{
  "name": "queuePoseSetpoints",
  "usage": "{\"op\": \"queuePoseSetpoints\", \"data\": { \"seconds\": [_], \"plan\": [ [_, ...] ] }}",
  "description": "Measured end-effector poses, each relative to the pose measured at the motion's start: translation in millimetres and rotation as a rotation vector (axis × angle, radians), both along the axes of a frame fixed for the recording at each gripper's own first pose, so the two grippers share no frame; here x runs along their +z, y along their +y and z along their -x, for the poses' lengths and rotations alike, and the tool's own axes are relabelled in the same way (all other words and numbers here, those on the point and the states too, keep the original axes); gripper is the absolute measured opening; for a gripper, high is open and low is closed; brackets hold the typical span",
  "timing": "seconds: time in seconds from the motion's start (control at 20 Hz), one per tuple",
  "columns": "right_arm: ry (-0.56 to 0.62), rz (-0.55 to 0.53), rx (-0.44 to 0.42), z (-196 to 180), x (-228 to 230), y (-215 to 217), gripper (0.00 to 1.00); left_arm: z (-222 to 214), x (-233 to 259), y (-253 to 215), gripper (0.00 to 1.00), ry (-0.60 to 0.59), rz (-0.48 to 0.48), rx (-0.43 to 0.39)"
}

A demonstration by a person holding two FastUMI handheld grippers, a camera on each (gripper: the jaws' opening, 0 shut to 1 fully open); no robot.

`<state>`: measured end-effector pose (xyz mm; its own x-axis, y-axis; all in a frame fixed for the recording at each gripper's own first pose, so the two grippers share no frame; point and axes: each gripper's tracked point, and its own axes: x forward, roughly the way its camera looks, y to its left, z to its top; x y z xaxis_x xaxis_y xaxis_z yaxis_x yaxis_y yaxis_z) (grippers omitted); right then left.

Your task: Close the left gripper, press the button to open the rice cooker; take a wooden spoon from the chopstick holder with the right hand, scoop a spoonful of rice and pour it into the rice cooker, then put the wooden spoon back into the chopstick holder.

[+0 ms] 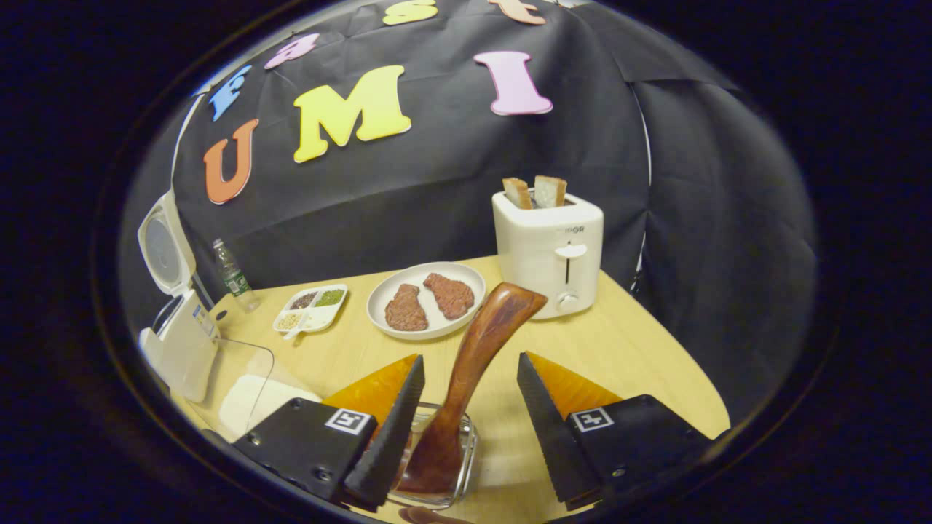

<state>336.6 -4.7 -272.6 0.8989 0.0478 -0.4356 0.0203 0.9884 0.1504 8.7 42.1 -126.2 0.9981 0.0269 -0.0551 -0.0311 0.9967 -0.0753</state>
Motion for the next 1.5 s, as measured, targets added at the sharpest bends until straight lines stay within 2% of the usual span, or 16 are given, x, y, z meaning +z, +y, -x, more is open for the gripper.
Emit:
{"op": "queuePoseSetpoints", "data": {
  "seconds": [0.1,0.2,0.25,0.4,0.6,0.8,0.95,1.3,1.5],
  "plan": [
    [0.020,-0.081,0.017,-5,0,10,0.70,6,0,-6,0.94,-0.007,0.001,-0.030],
    [0.039,-0.093,0.018,-8,-6,11,0.54,14,3,0,0.94,-0.016,-0.025,-0.022],
    [0.044,-0.086,0.035,-6,-5,12,0.34,17,5,3,0.94,-0.023,-0.031,-0.015],
    [-0.007,-0.096,0.036,5,17,14,0.22,26,3,1,0.94,-0.028,-0.022,-0.033],
    [-0.087,-0.024,0.071,21,45,22,0.18,32,2,12,0.94,-0.032,-0.009,-0.024],
    [-0.145,0.049,0.068,37,79,27,0.16,37,-7,13,0.94,-0.024,0.023,-0.038],
    [-0.193,0.109,0.062,46,104,34,0.13,43,-9,15,0.94,-0.032,0.009,-0.045],
    [-0.302,0.107,0.102,65,149,97,0.12,66,1,18,0.94,-0.075,-0.049,-0.054],
    [-0.311,0.116,0.144,69,147,155,0.12,69,1,24,0.94,-0.089,-0.068,-0.036]
  ]
}}
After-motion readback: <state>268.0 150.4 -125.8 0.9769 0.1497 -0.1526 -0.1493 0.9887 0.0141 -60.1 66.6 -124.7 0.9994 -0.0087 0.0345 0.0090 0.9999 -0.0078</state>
